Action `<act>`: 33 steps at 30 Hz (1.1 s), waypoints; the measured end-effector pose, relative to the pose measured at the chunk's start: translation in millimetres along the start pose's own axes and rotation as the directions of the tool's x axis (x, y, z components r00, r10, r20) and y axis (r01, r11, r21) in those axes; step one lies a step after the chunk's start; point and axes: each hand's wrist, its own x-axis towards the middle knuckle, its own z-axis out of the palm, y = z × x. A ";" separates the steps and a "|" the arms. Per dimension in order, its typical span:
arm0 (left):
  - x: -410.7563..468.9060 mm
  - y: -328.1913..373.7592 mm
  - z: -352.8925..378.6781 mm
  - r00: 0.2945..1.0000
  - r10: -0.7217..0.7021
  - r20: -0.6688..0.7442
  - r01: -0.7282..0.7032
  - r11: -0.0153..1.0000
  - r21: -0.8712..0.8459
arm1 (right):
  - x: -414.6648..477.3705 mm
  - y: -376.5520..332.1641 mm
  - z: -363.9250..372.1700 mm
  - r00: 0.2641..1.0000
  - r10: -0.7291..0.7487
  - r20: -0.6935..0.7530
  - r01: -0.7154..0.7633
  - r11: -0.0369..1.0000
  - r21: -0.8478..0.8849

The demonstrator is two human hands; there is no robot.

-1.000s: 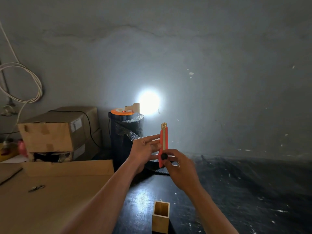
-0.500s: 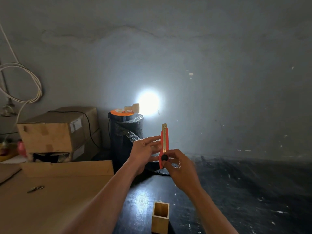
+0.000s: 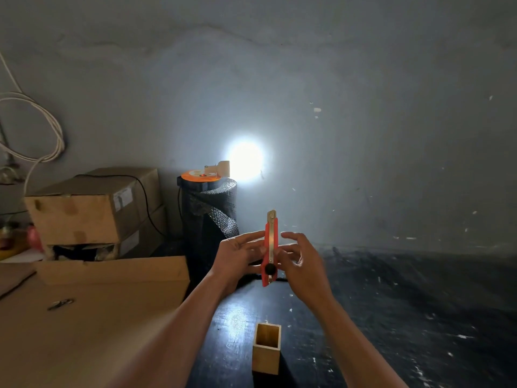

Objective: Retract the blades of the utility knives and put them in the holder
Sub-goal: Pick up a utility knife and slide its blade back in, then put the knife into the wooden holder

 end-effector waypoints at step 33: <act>44.1 -253.0 -33.9 0.894 -0.406 -0.189 0.435 0.686 0.583 | -3.0 210.5 88.5 0.869 0.473 0.144 -0.428 0.865 -0.261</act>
